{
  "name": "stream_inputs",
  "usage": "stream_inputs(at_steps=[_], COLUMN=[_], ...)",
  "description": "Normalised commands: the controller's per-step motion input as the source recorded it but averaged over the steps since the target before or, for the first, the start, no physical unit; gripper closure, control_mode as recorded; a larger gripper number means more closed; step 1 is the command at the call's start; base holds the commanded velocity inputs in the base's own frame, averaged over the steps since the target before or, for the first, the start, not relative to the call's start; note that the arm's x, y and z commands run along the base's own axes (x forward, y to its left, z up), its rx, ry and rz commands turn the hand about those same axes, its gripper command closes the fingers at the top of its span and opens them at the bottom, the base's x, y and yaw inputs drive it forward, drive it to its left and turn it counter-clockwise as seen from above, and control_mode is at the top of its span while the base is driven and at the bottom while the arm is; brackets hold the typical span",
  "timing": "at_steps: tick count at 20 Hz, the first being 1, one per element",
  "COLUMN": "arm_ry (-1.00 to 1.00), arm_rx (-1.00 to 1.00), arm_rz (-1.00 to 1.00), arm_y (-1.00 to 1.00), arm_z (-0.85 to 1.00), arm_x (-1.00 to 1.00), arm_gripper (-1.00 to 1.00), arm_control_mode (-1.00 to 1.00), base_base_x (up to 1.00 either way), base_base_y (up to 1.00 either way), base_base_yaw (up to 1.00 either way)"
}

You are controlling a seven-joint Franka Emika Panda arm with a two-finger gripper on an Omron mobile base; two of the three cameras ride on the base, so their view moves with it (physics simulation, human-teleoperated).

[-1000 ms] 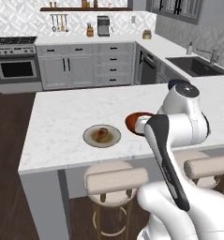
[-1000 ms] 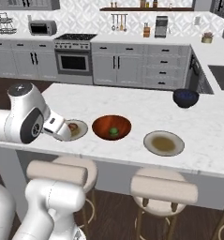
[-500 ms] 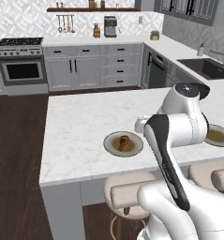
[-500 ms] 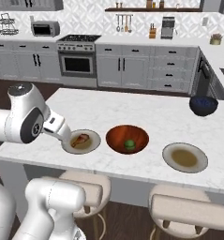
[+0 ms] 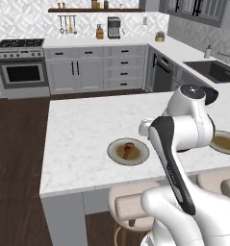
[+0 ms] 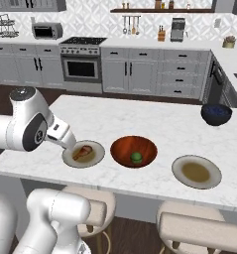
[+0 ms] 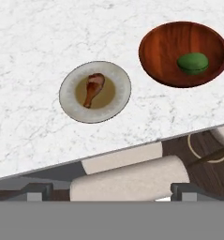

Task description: Pick the chicken drumstick and avocado from their plates and place them in the bowl. Then put the bowl in the fridge.

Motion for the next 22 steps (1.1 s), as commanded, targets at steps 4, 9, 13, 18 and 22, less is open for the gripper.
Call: stream_inputs(at_steps=[4,9,13,18,22], arm_ry=[0.00,0.04,0.30,0.08,-0.16], arm_rx=[0.00,0.02,0.16,-0.01,-0.13], arm_rz=[0.00,0.00,0.00,0.00,0.00], arm_y=[0.14,0.17,-0.01,0.08,0.02], arm_z=[-0.04,-0.20,-0.33,-0.64,-0.86], arm_x=[0.40,1.00,1.00,0.32,0.04], arm_gripper=[-1.00,-1.00,-1.00,-1.00,-1.00], arm_control_mode=[-1.00,-1.00,-1.00,-1.00,-1.00], base_base_x=[0.00,0.00,0.00,0.00,0.00], base_base_y=[0.00,0.00,0.00,0.00,0.00], base_base_yaw=[0.00,0.00,0.00,0.00,0.00])
